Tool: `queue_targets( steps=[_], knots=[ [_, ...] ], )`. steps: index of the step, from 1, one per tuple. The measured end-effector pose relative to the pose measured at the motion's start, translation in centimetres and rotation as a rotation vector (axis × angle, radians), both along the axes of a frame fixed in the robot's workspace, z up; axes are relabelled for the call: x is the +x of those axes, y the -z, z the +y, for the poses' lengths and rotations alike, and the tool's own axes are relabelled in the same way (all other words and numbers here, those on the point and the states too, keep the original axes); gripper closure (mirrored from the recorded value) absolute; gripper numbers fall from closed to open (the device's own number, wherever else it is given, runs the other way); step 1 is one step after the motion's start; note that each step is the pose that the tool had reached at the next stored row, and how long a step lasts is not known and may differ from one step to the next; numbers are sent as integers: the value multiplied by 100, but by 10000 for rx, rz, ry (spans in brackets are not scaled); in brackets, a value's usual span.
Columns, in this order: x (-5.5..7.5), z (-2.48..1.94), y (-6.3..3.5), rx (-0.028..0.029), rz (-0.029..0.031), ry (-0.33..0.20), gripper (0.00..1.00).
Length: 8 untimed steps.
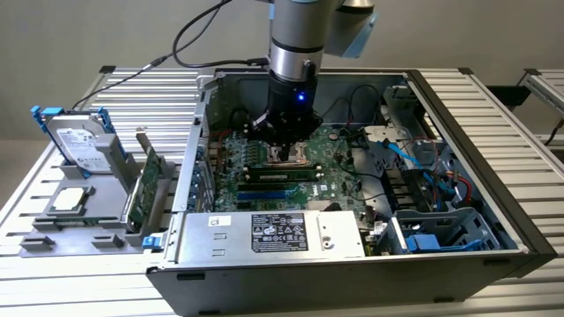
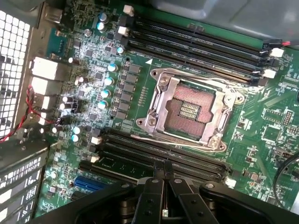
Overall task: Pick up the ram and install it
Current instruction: 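Press down the ram until it locks into place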
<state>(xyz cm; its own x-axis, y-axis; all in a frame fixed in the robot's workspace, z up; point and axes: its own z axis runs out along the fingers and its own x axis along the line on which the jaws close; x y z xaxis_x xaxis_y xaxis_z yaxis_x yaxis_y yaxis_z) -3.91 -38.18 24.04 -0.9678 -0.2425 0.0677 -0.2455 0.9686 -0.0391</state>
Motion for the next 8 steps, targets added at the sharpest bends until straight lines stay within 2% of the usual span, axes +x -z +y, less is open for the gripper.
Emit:
queue_targets(
  steps=[8],
  knots=[
    [0, 0, 1, -1, -27, 1129, 89]
  ],
)
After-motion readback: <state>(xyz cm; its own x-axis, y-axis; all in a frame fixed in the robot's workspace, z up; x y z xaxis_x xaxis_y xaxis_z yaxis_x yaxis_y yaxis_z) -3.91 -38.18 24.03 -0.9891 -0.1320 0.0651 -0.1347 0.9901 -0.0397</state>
